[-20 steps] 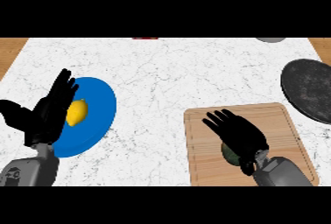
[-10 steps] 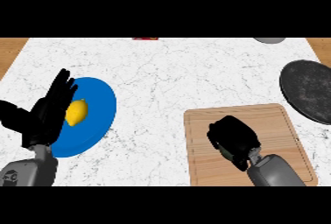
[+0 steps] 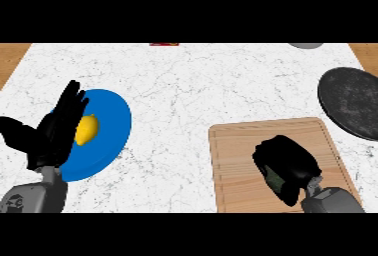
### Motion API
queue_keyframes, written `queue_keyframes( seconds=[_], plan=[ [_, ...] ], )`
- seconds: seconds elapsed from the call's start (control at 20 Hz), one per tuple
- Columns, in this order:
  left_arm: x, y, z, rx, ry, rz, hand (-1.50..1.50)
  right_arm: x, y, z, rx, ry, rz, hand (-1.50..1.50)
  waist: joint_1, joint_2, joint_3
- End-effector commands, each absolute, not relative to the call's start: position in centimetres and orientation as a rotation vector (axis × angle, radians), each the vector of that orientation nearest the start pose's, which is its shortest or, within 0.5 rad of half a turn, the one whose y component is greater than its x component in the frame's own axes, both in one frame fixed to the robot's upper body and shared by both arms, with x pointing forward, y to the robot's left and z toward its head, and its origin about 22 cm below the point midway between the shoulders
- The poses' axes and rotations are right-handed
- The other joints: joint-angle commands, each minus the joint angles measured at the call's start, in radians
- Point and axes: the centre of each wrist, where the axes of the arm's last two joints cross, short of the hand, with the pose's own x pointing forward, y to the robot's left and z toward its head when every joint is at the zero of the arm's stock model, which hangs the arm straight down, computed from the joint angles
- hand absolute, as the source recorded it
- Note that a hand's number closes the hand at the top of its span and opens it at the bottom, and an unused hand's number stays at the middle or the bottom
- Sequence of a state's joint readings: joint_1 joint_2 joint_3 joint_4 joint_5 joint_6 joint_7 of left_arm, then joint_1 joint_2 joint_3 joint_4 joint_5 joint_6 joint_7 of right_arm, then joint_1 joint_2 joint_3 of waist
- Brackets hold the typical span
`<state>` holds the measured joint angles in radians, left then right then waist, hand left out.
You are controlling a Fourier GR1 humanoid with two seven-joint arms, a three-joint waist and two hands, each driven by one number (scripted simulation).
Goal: Pick the squash from the cutting board and place it in the pan
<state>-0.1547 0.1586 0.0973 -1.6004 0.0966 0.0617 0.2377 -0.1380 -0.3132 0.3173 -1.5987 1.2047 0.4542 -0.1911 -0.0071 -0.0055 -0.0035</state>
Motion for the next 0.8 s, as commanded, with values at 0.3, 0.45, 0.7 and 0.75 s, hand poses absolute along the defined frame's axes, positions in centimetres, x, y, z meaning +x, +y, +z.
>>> queue_keyframes(
  seconds=[0.3,0.45,0.7,0.75],
  plan=[
    [26.6,28.0,5.0,0.11,-1.511,0.069,0.0,21.2,-27.2,8.8,-0.898,-1.398,1.472,1.5,-0.013,-0.001,0.003],
    [26.2,29.0,5.0,0.13,-1.511,0.064,0.0,20.0,-28.1,13.6,-1.039,-1.538,1.42,1.5,-0.019,-0.004,0.003],
    [28.5,27.8,6.1,0.108,-1.517,0.062,0.0,18.2,-28.0,19.6,-1.127,-1.643,1.328,1.5,-0.008,0.003,0.003],
    [28.6,25.8,6.5,0.11,-1.506,0.037,0.0,18.3,-28.5,20.5,-1.113,-1.642,1.32,1.5,-0.004,0.003,0.003]
  ],
)
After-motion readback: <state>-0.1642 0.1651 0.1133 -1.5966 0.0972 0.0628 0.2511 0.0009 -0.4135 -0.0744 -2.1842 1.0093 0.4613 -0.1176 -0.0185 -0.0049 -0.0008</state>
